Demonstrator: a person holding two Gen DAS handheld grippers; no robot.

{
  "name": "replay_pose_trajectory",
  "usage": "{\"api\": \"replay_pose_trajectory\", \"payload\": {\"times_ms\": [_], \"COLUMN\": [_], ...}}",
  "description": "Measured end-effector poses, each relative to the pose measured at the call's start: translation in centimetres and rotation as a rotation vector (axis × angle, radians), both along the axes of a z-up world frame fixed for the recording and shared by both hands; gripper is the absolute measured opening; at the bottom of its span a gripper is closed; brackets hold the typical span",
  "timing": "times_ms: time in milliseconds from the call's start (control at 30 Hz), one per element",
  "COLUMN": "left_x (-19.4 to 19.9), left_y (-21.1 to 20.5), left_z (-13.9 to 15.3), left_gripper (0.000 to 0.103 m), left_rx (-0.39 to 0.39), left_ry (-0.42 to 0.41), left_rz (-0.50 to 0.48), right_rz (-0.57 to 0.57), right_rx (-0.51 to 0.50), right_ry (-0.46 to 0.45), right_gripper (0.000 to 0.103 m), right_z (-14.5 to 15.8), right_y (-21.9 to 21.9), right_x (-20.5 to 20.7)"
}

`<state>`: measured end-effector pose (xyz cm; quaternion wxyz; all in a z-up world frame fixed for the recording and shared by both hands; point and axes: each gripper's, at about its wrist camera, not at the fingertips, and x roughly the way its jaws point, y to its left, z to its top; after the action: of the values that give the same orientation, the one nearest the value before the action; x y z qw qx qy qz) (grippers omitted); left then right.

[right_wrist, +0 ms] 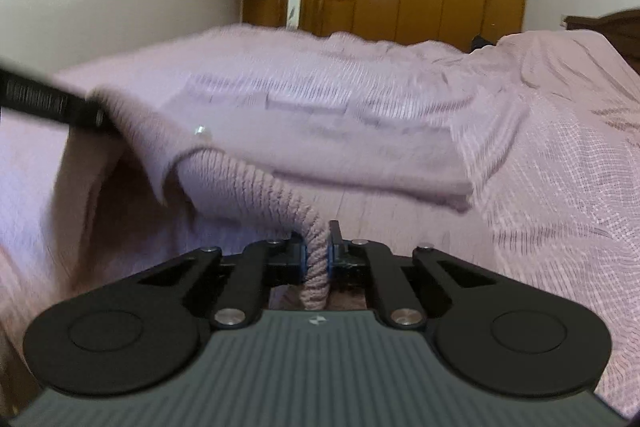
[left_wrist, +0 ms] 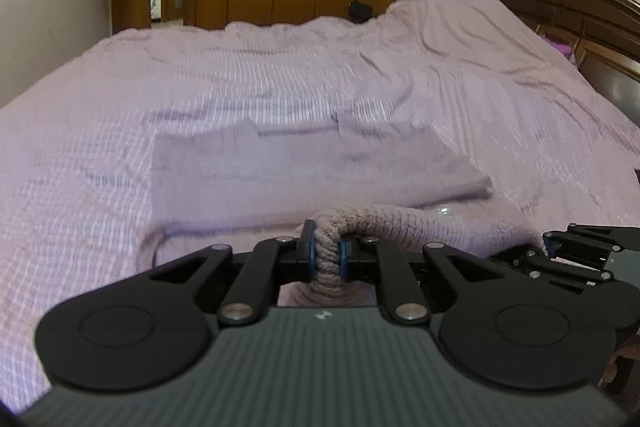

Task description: Fold small clothes

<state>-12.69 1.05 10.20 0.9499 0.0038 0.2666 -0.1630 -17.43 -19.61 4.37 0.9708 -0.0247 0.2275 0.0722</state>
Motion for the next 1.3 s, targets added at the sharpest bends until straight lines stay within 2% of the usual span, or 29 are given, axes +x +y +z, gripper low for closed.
{"api": "replay_pose_trajectory", "payload": {"times_ms": [100,333,633,767,1000,1200,1300], "left_x": [1.6,6.2,13.7,17.4,22.8,25.7,26.2], "left_y": [-0.1,-0.4,-0.9,-1.2,-2.3,-2.7,-2.6], "left_z": [1.3,3.5,3.4,1.2,-4.3,-7.8,-8.5], "left_gripper": [0.013,0.013,0.013,0.013,0.013,0.016,0.033], "left_rx": [-0.007,-0.020,-0.028,-0.001,0.082,0.108,0.114], "left_ry": [-0.034,-0.100,-0.109,-0.078,0.006,0.077,0.092], "left_rz": [0.015,0.043,0.109,0.128,0.136,0.145,0.162], "right_rz": [0.009,0.010,-0.009,-0.022,-0.045,-0.060,-0.059], "right_rx": [0.027,0.013,-0.007,-0.006,-0.036,-0.026,-0.046], "right_ry": [-0.036,-0.145,-0.188,-0.158,-0.028,0.078,0.101], "right_gripper": [0.009,0.009,0.009,0.009,0.009,0.009,0.011], "right_z": [1.5,5.0,6.8,5.5,-0.1,-4.2,-5.2], "right_y": [-0.3,-0.2,0.6,0.9,1.3,1.2,1.5], "right_x": [1.4,5.9,14.7,19.0,26.0,29.8,30.7]}}
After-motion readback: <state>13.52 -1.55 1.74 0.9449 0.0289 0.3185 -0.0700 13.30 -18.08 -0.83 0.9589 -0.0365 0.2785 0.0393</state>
